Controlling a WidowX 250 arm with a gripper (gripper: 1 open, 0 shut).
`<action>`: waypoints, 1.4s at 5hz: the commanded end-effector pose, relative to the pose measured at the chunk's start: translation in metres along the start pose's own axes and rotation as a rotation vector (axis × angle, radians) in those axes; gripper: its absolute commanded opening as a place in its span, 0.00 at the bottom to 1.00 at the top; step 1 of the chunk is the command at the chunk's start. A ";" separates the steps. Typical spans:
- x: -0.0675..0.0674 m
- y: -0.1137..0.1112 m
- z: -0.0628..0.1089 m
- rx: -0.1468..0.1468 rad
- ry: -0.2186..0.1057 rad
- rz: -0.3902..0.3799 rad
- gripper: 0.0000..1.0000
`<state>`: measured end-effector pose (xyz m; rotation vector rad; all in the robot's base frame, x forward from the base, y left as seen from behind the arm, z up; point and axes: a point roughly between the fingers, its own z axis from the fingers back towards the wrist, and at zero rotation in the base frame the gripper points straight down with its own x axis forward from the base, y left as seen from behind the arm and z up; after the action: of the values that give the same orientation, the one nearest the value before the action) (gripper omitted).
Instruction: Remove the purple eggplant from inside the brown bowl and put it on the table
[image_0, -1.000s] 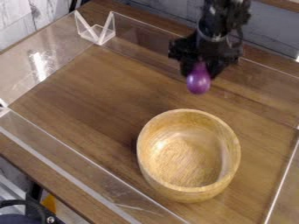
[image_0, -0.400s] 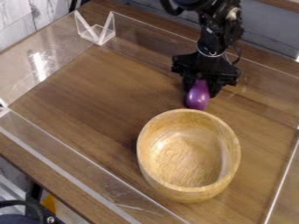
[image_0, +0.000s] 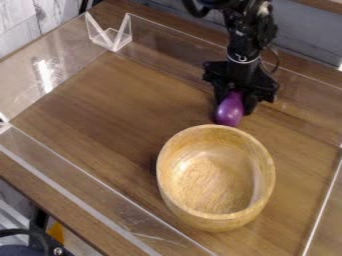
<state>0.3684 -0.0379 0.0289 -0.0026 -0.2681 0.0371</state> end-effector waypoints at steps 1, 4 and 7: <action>0.008 0.008 0.005 -0.015 -0.013 0.015 0.00; 0.002 0.034 -0.006 -0.038 0.047 0.049 1.00; -0.001 0.049 -0.007 -0.054 0.084 0.008 1.00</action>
<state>0.3667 0.0032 0.0194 -0.0606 -0.1786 0.0191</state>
